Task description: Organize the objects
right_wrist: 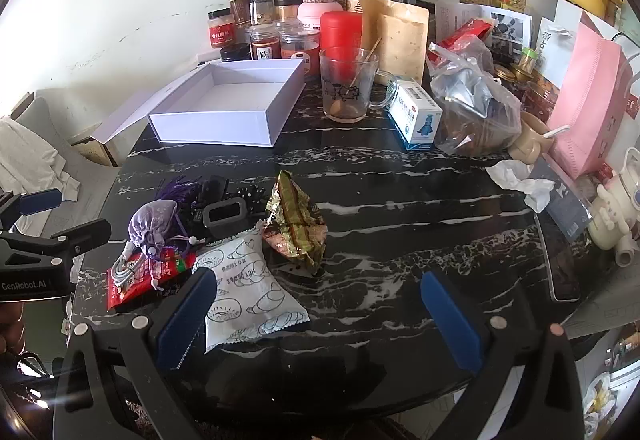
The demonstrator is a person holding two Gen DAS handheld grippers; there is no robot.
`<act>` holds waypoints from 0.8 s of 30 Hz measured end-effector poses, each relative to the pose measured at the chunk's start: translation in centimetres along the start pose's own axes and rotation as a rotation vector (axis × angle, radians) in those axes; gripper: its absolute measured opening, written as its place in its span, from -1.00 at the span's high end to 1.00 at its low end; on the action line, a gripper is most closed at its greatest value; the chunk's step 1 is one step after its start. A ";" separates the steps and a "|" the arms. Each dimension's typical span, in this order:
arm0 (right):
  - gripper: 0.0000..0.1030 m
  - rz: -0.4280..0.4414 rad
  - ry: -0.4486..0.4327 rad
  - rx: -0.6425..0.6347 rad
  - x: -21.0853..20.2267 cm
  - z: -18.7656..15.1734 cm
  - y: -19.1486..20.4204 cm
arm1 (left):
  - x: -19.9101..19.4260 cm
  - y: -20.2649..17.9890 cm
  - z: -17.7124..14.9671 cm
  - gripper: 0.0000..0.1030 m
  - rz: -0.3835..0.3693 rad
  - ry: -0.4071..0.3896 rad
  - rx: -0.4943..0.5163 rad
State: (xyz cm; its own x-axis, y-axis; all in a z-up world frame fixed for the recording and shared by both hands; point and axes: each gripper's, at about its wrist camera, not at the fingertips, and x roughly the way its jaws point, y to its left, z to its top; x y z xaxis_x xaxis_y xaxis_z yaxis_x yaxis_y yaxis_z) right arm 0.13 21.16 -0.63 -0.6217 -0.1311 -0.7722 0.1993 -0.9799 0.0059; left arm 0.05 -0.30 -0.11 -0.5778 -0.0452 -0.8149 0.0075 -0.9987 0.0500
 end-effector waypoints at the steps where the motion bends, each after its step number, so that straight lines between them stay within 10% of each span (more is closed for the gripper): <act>1: -0.99 0.000 0.000 -0.001 0.0 0.0 0.0 | 0.0 0.0 0.0 -0.98 -0.001 0.000 -0.001; 24: -0.99 0.012 -0.001 -0.002 -0.1 -0.3 0.0 | -0.7 -0.4 -0.3 -0.98 0.001 -0.006 -0.002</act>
State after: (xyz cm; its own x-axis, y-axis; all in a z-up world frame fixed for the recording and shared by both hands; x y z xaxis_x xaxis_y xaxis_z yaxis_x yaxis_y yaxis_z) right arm 0.44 21.20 -0.74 -0.6201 -0.1426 -0.7715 0.2080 -0.9780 0.0137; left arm 0.70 0.13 0.26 -0.5823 -0.0464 -0.8116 0.0102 -0.9987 0.0497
